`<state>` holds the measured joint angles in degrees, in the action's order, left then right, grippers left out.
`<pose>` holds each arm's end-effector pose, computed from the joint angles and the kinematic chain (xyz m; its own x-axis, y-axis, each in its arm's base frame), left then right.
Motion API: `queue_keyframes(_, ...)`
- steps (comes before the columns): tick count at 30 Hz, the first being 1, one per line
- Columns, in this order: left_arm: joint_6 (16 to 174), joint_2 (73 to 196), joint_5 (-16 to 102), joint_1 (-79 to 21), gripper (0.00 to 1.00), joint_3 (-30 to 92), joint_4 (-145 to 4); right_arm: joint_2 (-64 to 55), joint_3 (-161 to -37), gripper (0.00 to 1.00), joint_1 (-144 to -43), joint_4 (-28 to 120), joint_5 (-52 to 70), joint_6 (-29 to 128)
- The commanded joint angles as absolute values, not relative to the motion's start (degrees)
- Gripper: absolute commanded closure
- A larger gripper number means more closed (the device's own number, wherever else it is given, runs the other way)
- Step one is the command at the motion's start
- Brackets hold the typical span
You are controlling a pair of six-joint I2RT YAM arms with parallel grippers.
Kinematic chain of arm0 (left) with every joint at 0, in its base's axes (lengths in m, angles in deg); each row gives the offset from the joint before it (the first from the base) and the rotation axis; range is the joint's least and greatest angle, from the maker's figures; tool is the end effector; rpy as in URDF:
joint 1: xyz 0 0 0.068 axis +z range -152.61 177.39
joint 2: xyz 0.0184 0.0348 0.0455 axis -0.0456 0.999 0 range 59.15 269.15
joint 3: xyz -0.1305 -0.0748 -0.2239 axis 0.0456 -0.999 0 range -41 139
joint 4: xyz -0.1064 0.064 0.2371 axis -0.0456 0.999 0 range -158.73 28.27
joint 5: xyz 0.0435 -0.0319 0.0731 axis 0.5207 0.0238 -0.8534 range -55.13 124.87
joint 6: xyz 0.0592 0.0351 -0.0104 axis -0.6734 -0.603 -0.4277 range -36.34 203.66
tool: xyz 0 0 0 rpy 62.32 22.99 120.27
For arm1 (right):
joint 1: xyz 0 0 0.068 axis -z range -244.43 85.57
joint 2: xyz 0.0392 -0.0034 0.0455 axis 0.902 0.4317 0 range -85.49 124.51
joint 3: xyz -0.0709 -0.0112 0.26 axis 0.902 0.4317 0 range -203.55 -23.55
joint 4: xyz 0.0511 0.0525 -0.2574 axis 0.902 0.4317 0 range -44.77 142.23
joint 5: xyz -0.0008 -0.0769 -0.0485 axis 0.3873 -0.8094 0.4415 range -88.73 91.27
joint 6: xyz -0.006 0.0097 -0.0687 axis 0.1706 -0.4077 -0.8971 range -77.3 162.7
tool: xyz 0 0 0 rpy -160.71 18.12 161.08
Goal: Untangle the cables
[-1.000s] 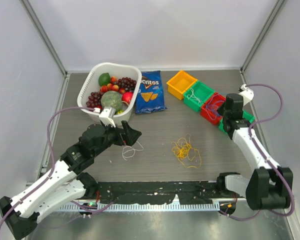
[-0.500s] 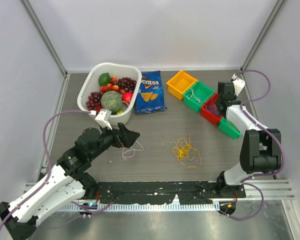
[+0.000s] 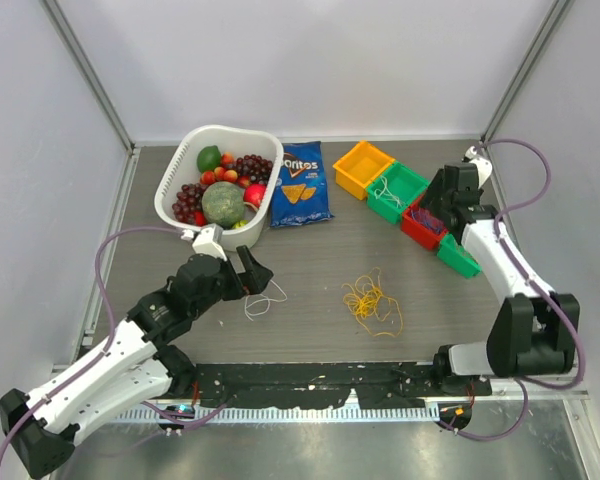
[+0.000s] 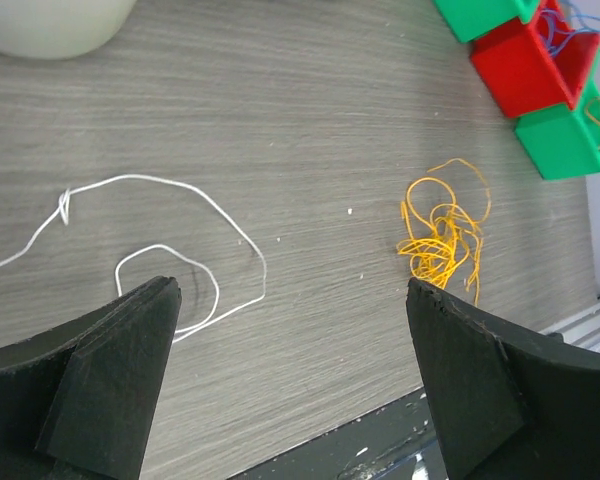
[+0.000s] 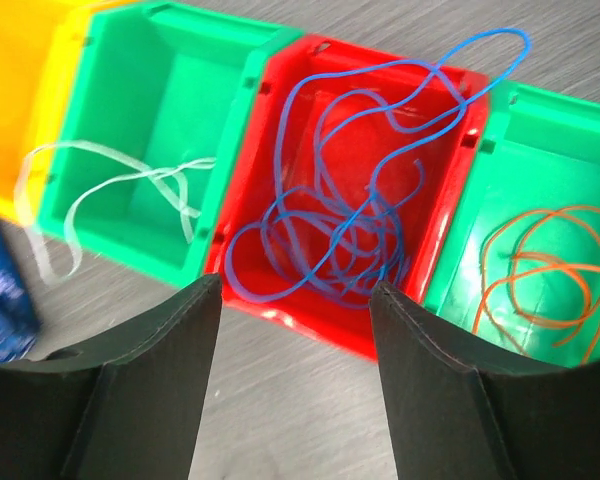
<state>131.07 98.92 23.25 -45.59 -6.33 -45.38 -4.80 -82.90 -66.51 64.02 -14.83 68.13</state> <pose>0.1462 -0.1205 0.2561 -0.6322 -0.3967 -0.6655 0.1075 0.8057 -0.5825 0.3325 -0.0036 0.2525 -0.5056 0.3945 -0.7673 0.4364 0.8841 0.1671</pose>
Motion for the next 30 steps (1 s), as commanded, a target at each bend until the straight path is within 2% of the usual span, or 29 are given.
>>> queue_keyframes(1, 136.73, 98.87, 20.98, -45.33, 0.01, -8.04, -43.07, -14.19, -79.98, 0.34, -71.0, 63.51, -8.23, 67.49)
queue_keyframes(5, 138.85, 98.7, 22.04, -45.33, 0.1, -11.9, -44.21, -18.41, -75.06, 0.34, -84.97, 59.75, -2.96, 65.81)
queue_keyframes(8, 139.82, 100.36, 23.26, -45.41, 0.19, -14.72, -47.36, -19.74, -68.92, 0.34, -94.89, 51.51, 6.17, 68.27)
queue_keyframes(13, 135.6, 110.01, 30.03, -45.41, 0.14, -15.43, -55.19, -17.2, -63.54, 0.34, -105.19, 40.84, 12.25, 73.37)
queue_keyframes(16, 133.41, 117.83, 29.69, -46.2, 0.16, -13.59, -55.9, -16.67, -62.66, 0.34, -107.14, 40.75, 11.02, 73.81)
queue_keyframes(18, 132.44, 122.23, 29.77, -46.9, 0.27, -12.09, -56.87, -18.76, -61.34, 0.34, -107.14, 40.83, 10.5, 73.73)
queue_keyframes(21, 131.91, 127.16, 30.74, -48.83, 0.52, -9.11, -59.85, -22.72, -59.94, 0.34, -107.14, 42.67, 6.47, 72.67)
queue_keyframes(23, 131.56, 130.41, 30.91, -50.68, 0.75, -6.04, -61.0, -25.8, -59.76, 0.34, -107.14, 46.96, 3.49, 71.97)
queue_keyframes(24, 131.47, 131.47, 31.7, -51.38, 0.9, -4.11, -61.35, -27.81, -59.67, 0.34, -107.14, 47.68, 2.59, 71.36)
queue_keyframes(25, 131.47, 132.79, 32.58, -52.26, 0.98, -1.91, -61.53, -28.79, -59.49, 0.34, -107.14, 49.52, -0.63, 71.35)
queue_keyframes(30, 131.29, 135.26, 38.03, -56.31, 1.0, 7.32, -63.63, -34.33, -59.32, 0.32, -106.79, 54.45, -10.49, 71.18)
